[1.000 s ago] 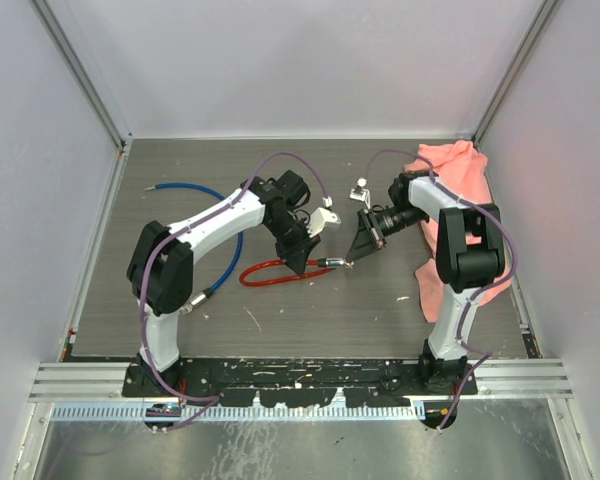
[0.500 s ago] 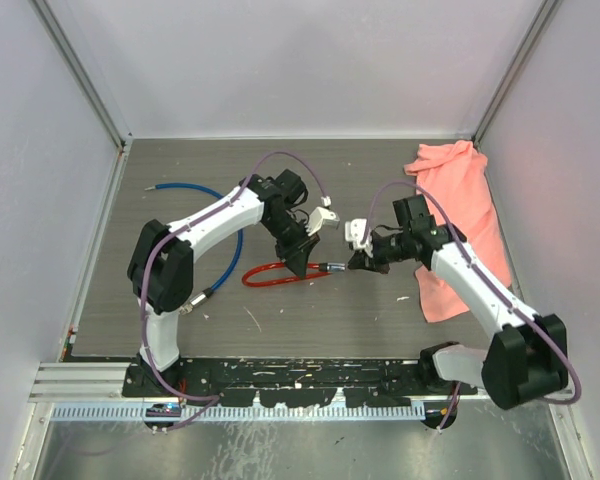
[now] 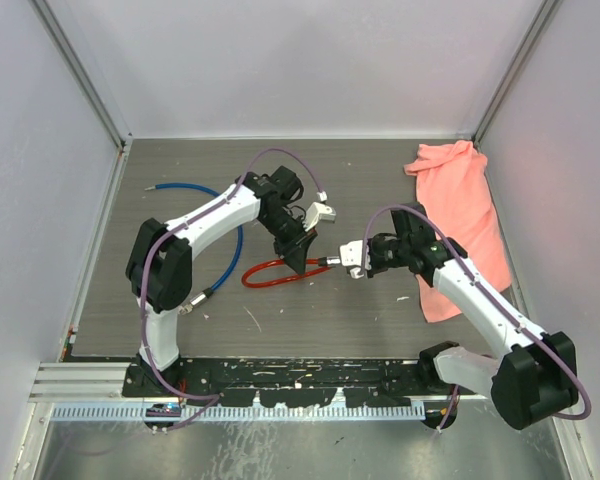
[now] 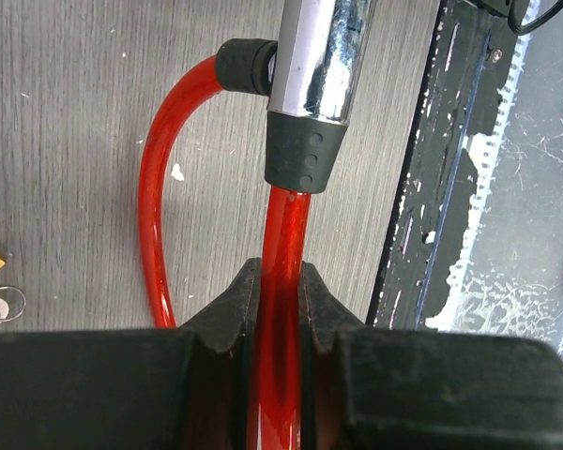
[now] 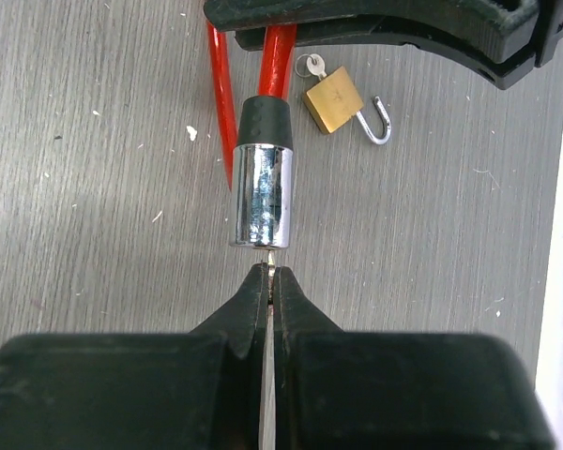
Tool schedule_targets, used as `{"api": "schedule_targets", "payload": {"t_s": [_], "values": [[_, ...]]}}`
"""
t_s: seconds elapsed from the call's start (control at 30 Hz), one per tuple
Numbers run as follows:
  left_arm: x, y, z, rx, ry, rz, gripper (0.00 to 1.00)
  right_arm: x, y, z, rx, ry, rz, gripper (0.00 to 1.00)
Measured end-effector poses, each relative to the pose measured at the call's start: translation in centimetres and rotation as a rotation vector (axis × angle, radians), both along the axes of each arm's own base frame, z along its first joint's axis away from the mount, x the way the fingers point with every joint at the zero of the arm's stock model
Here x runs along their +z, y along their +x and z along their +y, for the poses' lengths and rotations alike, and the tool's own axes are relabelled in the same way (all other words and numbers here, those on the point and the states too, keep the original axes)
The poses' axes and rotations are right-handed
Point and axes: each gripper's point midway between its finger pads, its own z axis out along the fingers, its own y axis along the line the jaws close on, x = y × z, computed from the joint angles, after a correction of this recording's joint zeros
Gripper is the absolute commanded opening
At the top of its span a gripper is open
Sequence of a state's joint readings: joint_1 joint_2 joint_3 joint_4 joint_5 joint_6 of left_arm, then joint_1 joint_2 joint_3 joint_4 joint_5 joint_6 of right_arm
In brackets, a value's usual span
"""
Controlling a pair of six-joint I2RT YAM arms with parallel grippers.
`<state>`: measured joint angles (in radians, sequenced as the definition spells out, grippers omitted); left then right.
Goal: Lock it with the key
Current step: Remove the key from the lock.
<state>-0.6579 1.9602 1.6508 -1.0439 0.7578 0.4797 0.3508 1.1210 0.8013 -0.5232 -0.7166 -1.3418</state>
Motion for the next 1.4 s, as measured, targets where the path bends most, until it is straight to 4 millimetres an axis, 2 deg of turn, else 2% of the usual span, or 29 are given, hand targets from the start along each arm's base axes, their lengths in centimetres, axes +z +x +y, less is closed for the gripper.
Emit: {"api": "schedule_targets", "payload": {"t_s": [0.27, 0.47, 0.57, 0.67, 0.87, 0.97, 1.07, 1.13, 1.23, 1.3, 1.4], "values": [[0.0, -0.2, 0.0, -0.004, -0.026, 0.022, 0.00, 0.3, -0.1, -0.5, -0.009, 0.012, 0.023, 0.01], [1.5, -0.3, -0.8, -0.025, -0.100, -0.004, 0.00, 2.2, -0.2, -1.5, 0.007, 0.042, 0.030, 0.01], [2.0, -0.7, -0.9, -0.038, -0.124, 0.004, 0.00, 2.7, -0.8, -1.5, 0.034, 0.048, 0.049, 0.01], [2.5, -1.3, -0.9, -0.046, -0.143, 0.040, 0.00, 3.8, -1.4, -1.2, 0.037, 0.067, 0.148, 0.01], [3.9, -2.0, -0.6, -0.043, -0.170, 0.064, 0.00, 5.4, -2.0, -0.6, -0.012, 0.092, 0.498, 0.01], [4.7, -2.4, -0.5, -0.046, -0.186, 0.070, 0.00, 5.7, -2.4, -0.7, -0.029, 0.087, 0.555, 0.01], [5.3, -2.8, -0.6, -0.053, -0.207, 0.083, 0.00, 5.9, -3.2, -0.8, -0.036, 0.071, 0.460, 0.01], [5.6, -3.2, -0.8, -0.058, -0.220, 0.105, 0.00, 6.0, -4.2, -1.1, -0.024, 0.050, 0.296, 0.01], [6.3, -4.2, -1.1, -0.072, -0.246, 0.147, 0.00, 7.1, -5.1, -1.3, -0.017, 0.045, 0.149, 0.01], [6.6, -4.4, -1.3, -0.075, -0.254, 0.159, 0.00, 8.0, -4.9, -1.2, -0.037, 0.051, 0.158, 0.01], [6.6, -4.0, -0.9, -0.056, -0.241, 0.161, 0.00, 8.1, -4.0, -0.8, -0.066, 0.048, 0.266, 0.01]]}}
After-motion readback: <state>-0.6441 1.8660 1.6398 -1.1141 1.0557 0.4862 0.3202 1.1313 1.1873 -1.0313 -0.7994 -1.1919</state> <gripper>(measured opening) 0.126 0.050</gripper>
